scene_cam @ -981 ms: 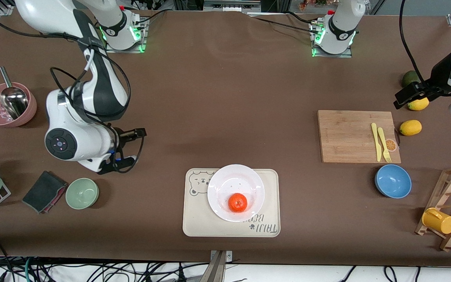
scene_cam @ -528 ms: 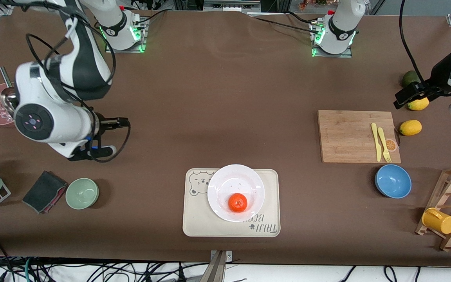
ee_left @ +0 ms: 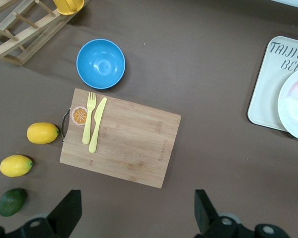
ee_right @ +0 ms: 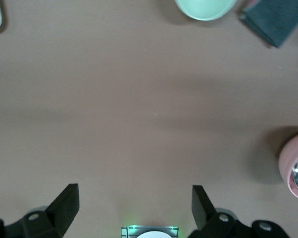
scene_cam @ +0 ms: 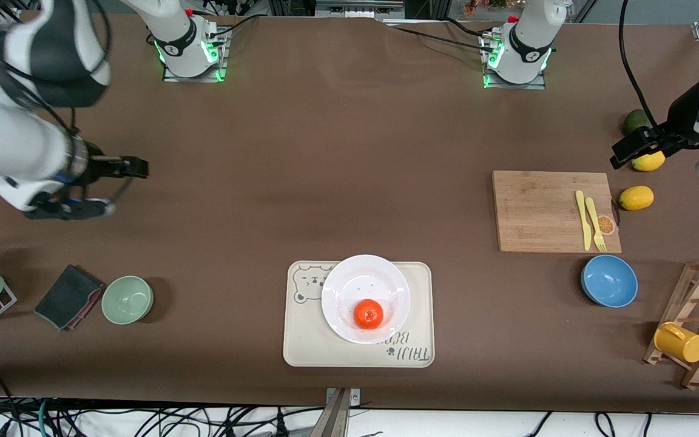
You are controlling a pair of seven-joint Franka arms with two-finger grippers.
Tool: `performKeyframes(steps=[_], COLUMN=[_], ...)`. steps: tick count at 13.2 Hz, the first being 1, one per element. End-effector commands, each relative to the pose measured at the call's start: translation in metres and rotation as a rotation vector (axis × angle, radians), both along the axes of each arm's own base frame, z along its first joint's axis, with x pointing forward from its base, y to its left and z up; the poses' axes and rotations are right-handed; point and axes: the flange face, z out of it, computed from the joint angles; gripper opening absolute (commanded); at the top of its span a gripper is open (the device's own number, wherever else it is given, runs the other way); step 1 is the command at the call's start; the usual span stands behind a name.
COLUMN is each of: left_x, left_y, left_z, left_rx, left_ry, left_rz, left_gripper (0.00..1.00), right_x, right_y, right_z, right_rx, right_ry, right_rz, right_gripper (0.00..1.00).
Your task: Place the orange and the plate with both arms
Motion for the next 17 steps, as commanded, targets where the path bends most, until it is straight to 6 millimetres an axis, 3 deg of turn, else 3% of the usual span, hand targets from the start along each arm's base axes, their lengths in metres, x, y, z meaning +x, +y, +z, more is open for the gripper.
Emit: performKeyframes(steps=[1, 3, 5, 9, 14, 17], left_x=[0.001, 0.001, 0.001, 0.0, -0.001, -0.001], left_y=[0.002, 0.002, 0.001, -0.006, 0.026, 0.002], left_z=[0.005, 0.005, 0.005, 0.006, 0.003, 0.003], left_rx=[0.03, 0.03, 0.03, 0.027, 0.02, 0.021], left_ry=[0.003, 0.003, 0.003, 0.003, 0.03, 0.03], left_rz=[-0.001, -0.001, -0.002, -0.013, 0.033, 0.0], left_gripper=[1.0, 1.0, 1.0, 1.0, 1.0, 1.0], right_x=[-0.03, -0.044, -0.056, -0.067, -0.053, -0.052], right_y=[-0.051, -0.068, -0.071, -0.07, -0.058, -0.057], right_z=[0.035, 0.065, 0.081, 0.076, 0.07, 0.069], right_rx=[0.005, -0.039, -0.031, -0.021, 0.036, 0.037], right_ry=[-0.073, -0.114, -0.118, -0.094, -0.117, -0.117], right_rz=[-0.011, -0.011, -0.03, -0.04, -0.108, -0.116], right_gripper=[1.0, 1.0, 1.0, 1.0, 1.0, 1.0])
